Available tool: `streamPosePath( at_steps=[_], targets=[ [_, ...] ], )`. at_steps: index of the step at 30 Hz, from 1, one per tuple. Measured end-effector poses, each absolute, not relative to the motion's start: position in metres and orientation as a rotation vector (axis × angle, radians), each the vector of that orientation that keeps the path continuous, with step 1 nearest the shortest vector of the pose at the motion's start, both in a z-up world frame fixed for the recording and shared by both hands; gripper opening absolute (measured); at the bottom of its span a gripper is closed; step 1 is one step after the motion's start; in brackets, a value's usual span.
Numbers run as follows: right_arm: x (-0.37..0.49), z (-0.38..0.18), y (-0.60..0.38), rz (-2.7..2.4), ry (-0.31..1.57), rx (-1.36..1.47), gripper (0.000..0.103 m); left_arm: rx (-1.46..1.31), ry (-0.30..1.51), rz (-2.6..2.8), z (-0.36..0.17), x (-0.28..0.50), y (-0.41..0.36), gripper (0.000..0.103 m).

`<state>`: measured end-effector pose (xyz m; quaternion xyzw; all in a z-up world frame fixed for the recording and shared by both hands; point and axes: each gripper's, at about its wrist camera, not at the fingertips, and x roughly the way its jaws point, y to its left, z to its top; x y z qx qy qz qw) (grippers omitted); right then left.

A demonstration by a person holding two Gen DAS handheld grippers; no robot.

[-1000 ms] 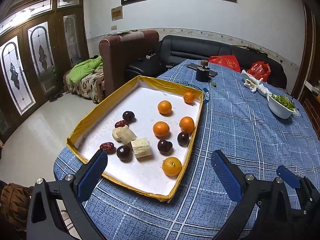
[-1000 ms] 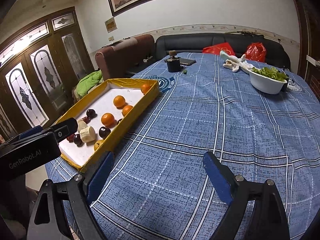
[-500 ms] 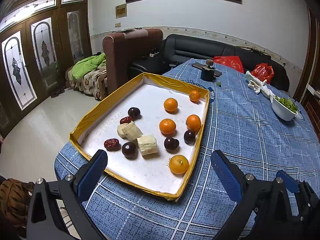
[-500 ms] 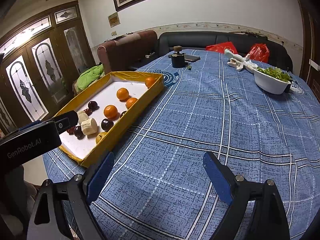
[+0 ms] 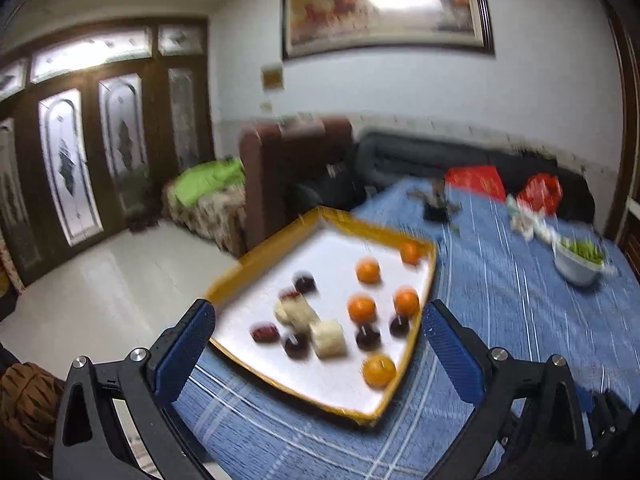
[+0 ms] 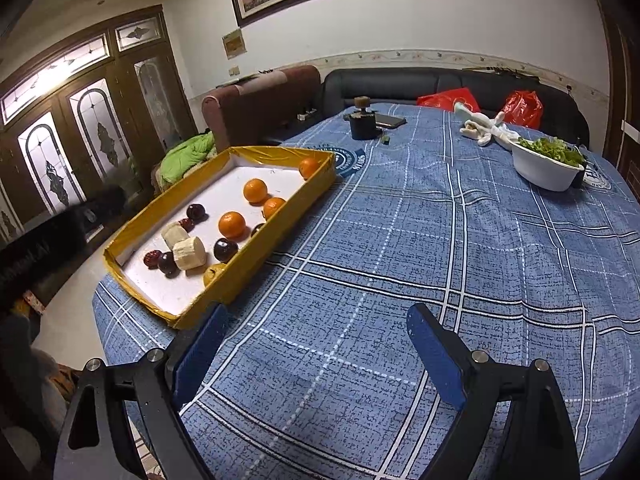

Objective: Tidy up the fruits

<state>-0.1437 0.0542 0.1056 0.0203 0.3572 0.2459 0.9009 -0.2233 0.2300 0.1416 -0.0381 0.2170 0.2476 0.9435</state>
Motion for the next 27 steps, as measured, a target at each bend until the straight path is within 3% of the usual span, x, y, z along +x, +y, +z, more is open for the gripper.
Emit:
streamPosePath(
  at_steps=[6, 27],
  targets=[
    [-0.156, 0.116, 0.052, 0.534, 0.663, 0.04, 0.096, -0.082, 0.248, 0.561, 0.159, -0.259, 0.223, 0.103],
    [-0.155, 0.098, 0.054, 0.536, 0.693, -0.01, 0.098, -0.111, 0.595, 0.411, 0.117, -0.209, 0.226, 0.103]
  ],
)
